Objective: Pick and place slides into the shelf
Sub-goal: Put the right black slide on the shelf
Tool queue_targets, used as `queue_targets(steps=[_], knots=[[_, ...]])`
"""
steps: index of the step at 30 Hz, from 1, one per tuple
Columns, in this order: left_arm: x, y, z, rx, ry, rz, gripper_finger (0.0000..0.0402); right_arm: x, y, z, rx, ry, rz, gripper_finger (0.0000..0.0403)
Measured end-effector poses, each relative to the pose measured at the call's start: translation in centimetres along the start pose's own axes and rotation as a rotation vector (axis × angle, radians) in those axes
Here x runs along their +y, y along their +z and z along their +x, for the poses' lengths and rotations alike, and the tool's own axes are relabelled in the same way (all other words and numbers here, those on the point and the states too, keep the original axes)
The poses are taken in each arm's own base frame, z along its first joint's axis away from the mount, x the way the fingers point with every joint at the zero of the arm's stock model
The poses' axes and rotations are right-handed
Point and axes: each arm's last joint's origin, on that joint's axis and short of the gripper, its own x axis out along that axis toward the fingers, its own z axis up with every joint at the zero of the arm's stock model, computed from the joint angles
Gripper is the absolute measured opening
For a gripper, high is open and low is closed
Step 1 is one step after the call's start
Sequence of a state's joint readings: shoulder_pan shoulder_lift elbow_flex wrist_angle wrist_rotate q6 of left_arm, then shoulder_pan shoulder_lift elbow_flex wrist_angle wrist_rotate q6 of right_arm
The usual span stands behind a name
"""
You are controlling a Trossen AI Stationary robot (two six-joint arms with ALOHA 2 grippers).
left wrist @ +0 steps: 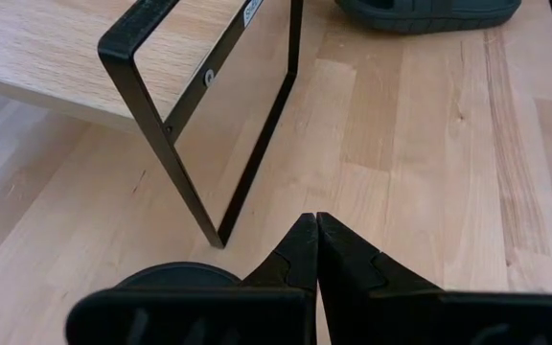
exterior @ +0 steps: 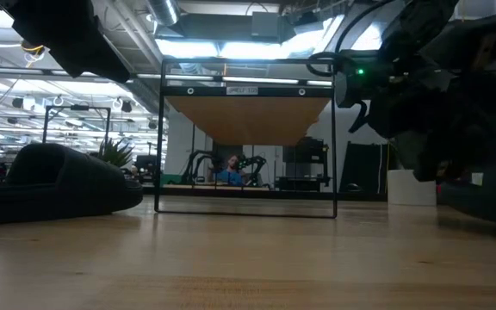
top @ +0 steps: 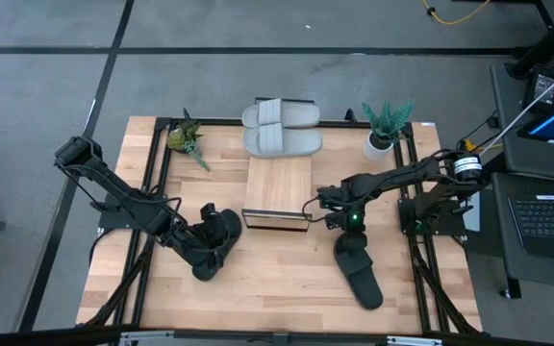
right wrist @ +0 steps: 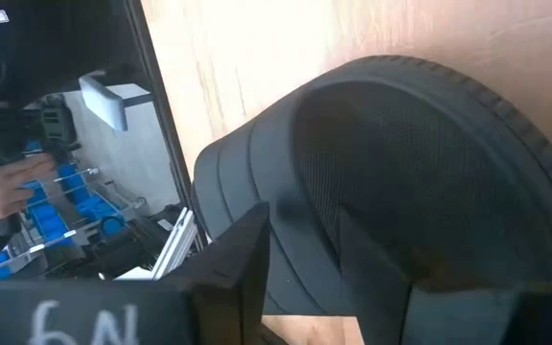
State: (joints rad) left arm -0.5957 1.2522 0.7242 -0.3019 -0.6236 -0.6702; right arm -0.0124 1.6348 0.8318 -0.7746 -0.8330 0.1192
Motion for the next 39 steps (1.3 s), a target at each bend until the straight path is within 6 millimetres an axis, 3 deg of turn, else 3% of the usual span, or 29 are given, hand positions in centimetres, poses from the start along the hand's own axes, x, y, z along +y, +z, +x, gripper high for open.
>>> queue_targets(steps=[9,12,17,27,33,39], knots=[[0.0,0.0,0.0,0.001,0.001,0.001,0.0,0.3,-0.1,0.3,0.015,-0.002,-0.035,0.0121],[0.0,0.0,0.0,0.002,0.001,0.012,0.0,0.5,-0.3,0.6,0.038,-0.005,-0.057,0.0096],[0.0,0.0,0.0,0.002,0.001,0.028,0.0,0.9,-0.4,1.0,0.051,-0.004,-0.061,0.0016],[0.0,0.0,0.0,0.002,0.001,0.029,0.0,1.4,-0.4,1.3,0.048,-0.008,-0.004,0.0005],[0.0,0.0,0.0,0.002,0.001,0.039,0.0,2.8,-0.6,0.0,-0.018,-0.042,-0.004,0.0002],[0.0,0.0,0.0,-0.006,0.009,0.077,0.0,5.9,-1.2,-2.7,-0.153,-0.119,-0.065,0.0002]])
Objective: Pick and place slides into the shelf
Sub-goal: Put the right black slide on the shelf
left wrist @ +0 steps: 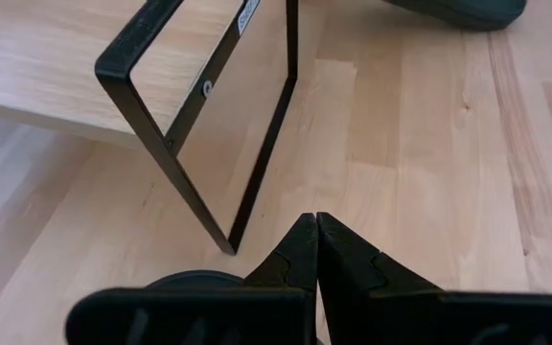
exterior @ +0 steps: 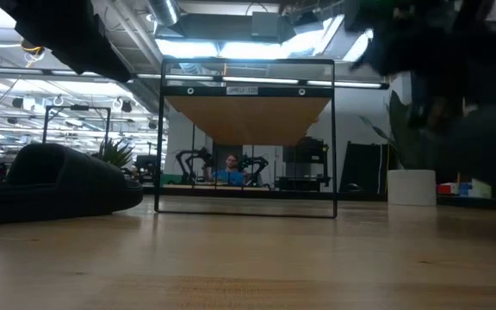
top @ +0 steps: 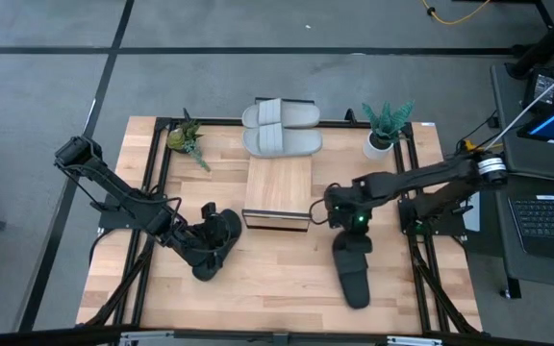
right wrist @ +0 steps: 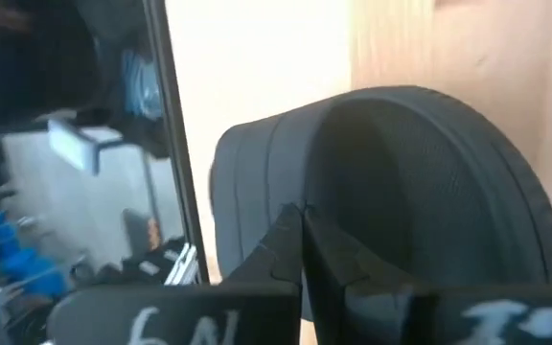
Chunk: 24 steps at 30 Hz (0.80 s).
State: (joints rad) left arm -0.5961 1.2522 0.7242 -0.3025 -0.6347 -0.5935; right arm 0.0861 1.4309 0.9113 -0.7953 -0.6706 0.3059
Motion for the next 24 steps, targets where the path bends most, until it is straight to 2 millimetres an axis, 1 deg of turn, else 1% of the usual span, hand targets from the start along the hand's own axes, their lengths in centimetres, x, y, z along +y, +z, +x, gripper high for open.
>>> queue_targets(steps=[7,13,17,24], knots=[[0.0,0.0,0.0,-0.003,0.0,0.001,0.0,3.6,-1.4,-3.9,-0.138,-0.128,-0.026,0.0001],[0.0,0.0,0.0,-0.005,0.0,-0.001,0.0,6.0,-2.6,-5.8,-0.256,-0.186,-0.102,0.0001],[0.0,0.1,0.0,-0.007,0.001,-0.002,0.0,6.8,-3.3,-6.6,-0.316,-0.231,-0.14,0.0001],[0.0,0.1,0.0,-0.014,0.009,-0.003,0.0,7.3,-4.5,-7.9,-0.413,-0.275,-0.167,0.0001]])
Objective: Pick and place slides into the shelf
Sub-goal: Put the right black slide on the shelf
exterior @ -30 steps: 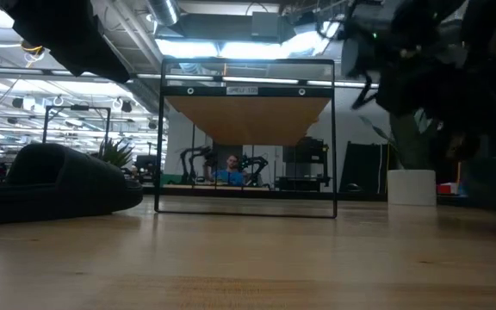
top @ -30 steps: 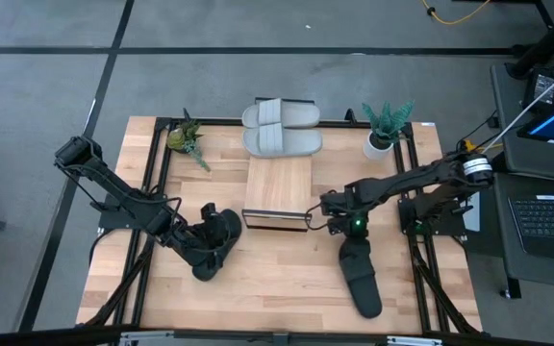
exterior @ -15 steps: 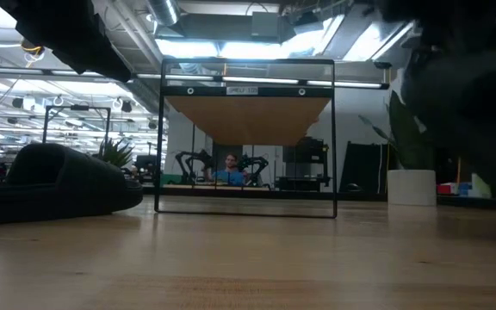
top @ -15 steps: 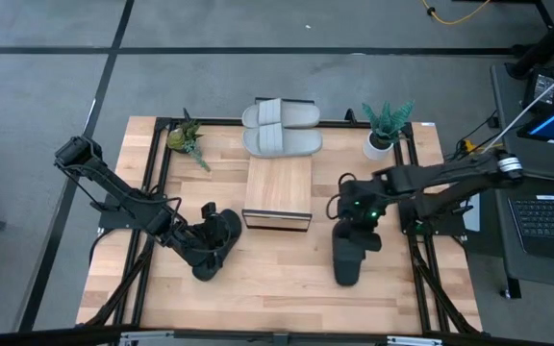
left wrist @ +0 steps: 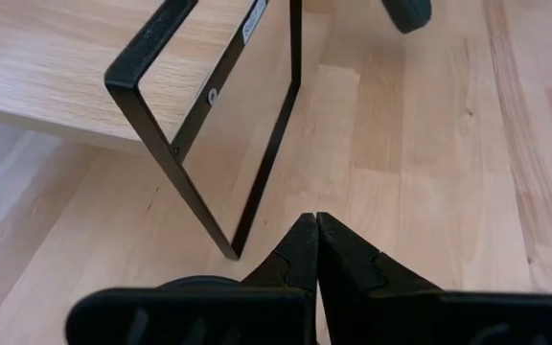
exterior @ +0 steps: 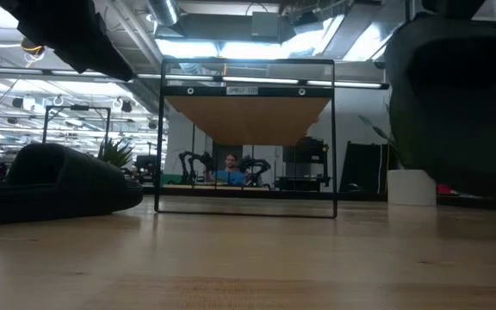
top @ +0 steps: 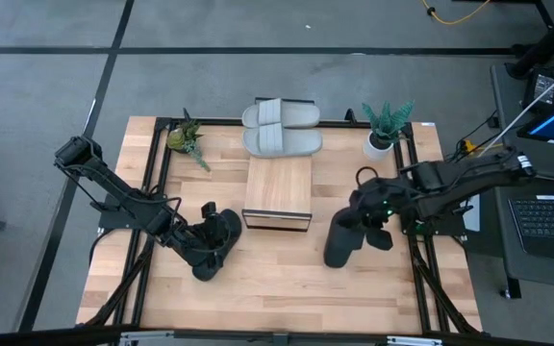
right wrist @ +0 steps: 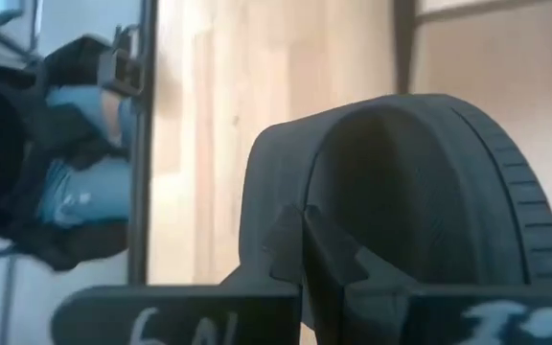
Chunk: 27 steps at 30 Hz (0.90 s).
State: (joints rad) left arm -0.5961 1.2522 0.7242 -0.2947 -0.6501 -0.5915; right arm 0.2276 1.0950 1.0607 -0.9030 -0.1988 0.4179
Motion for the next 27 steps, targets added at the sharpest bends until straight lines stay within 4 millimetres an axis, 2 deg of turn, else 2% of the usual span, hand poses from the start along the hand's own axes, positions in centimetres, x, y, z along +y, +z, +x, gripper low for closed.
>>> queue_targets(steps=[5,15,22,27], knots=[[0.0,0.0,0.0,-0.01,0.014,0.0,0.0,0.0,-0.3,-1.8,-0.115,-0.051,-0.022,0.0001],[0.0,0.0,0.0,-0.01,0.015,0.0,0.0,0.7,-0.2,-5.3,-0.375,0.032,-0.109,0.0001],[0.1,0.0,0.0,-0.011,0.017,0.001,0.0,1.4,1.3,-6.3,-0.582,0.06,-0.157,0.0001],[0.1,0.1,0.0,-0.019,0.03,0.029,0.0,1.5,2.5,-6.3,-0.723,-0.051,-0.129,0.0001]])
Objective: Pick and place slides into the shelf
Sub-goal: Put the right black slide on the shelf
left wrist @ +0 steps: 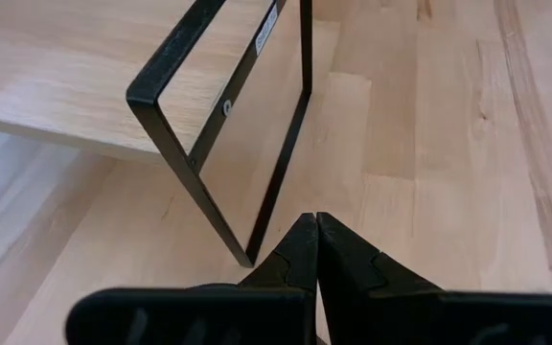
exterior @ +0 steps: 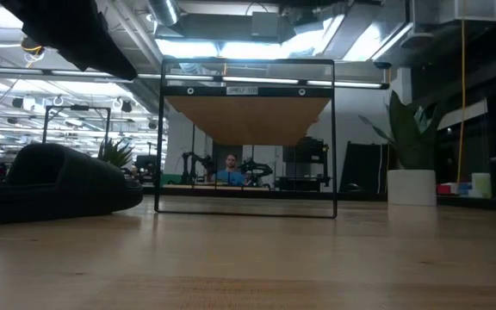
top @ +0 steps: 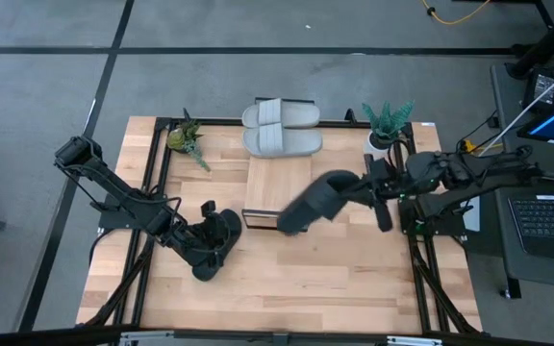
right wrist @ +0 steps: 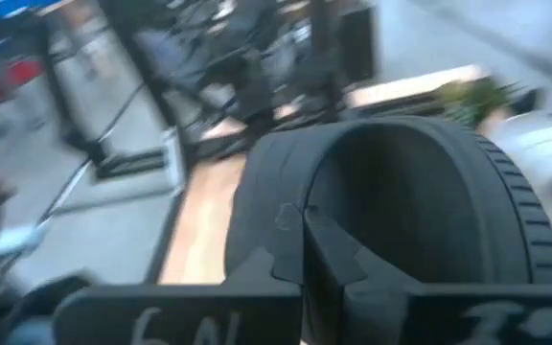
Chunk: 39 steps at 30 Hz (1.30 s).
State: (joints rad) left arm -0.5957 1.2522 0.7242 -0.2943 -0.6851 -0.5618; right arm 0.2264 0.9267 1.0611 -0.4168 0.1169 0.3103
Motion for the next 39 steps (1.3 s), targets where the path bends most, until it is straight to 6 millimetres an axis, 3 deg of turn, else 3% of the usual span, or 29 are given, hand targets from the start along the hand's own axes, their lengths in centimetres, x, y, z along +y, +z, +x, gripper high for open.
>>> queue_targets(steps=[11,17,24,32,39], knots=[[-0.6,0.7,-0.7,-0.08,-0.048,0.204,0.0,0.2,0.8,4.7,-0.161,-0.155,0.052,0.0001],[-0.5,1.8,-2.7,-0.179,-0.096,0.316,0.0,-0.5,0.0,7.8,-0.136,-0.2,0.119,0.0001],[1.0,3.2,-4.7,-0.276,-0.095,0.434,0.0,-2.1,-0.1,10.0,-0.163,-0.256,0.182,0.0001],[2.7,4.1,-4.2,-0.28,0.003,0.573,0.0,-4.1,-1.1,12.4,-0.144,-0.358,0.25,0.0001],[4.0,4.4,-3.2,-0.232,0.08,0.651,0.0,-5.4,-1.8,13.3,-0.133,-0.426,0.349,0.0001]])
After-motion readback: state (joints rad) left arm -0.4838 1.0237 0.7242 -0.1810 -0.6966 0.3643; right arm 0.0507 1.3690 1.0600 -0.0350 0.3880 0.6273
